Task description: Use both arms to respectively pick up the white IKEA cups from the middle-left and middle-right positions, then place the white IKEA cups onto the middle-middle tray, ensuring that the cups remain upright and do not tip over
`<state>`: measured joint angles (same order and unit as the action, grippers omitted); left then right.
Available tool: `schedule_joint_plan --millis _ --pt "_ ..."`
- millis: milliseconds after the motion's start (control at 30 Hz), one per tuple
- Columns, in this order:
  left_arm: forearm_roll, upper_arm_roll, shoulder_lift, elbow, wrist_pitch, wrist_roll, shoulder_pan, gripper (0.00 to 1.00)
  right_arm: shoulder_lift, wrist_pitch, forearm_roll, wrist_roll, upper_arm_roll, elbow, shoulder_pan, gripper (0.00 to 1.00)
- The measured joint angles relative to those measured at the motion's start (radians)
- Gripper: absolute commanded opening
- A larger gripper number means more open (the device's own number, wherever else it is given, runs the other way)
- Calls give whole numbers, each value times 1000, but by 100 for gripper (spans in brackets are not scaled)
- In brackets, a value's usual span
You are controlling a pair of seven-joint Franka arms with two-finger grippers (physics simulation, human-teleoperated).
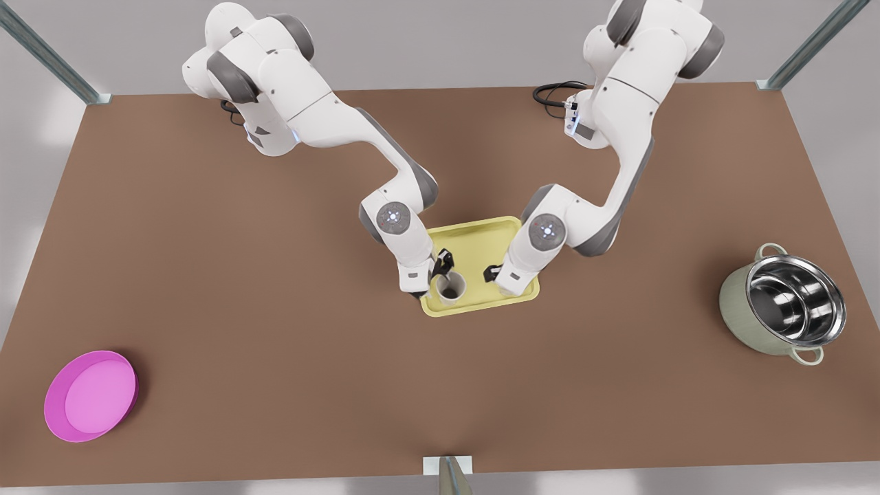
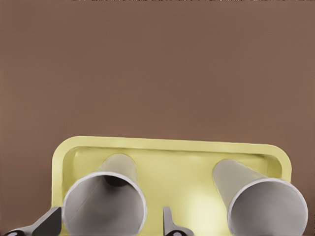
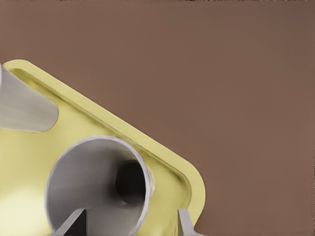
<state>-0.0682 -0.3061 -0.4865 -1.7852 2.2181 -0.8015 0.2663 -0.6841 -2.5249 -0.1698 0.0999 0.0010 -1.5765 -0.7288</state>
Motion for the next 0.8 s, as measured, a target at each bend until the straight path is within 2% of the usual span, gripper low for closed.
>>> schedule_joint_plan --millis 133,233,300,333,400,467,567,800 --pt "-1 -8 35 44 -67 -23 -49 100 15 -2 -6 -24 0 8 5 100" --pt "-1 -14 114 254 -265 28 -291 100 107 64 -14 -31 -4 7 68 100" --pt "-9 -2 154 334 -387 101 -418 100 169 172 -15 -35 -10 9 174 100" --pt "-16 10 204 324 -434 137 -430 100 183 255 -7 -37 -29 29 245 100" --pt "-24 20 290 263 -510 200 -404 100 202 454 58 -44 -126 154 316 100" --pt "-19 21 306 249 -580 255 -414 100 345 625 127 -53 -160 197 401 100" --pt "14 17 311 268 -652 328 -469 100 541 788 177 -65 -135 142 503 100" --pt "82 12 331 308 -723 454 -491 100 583 942 206 -93 -125 62 546 100"
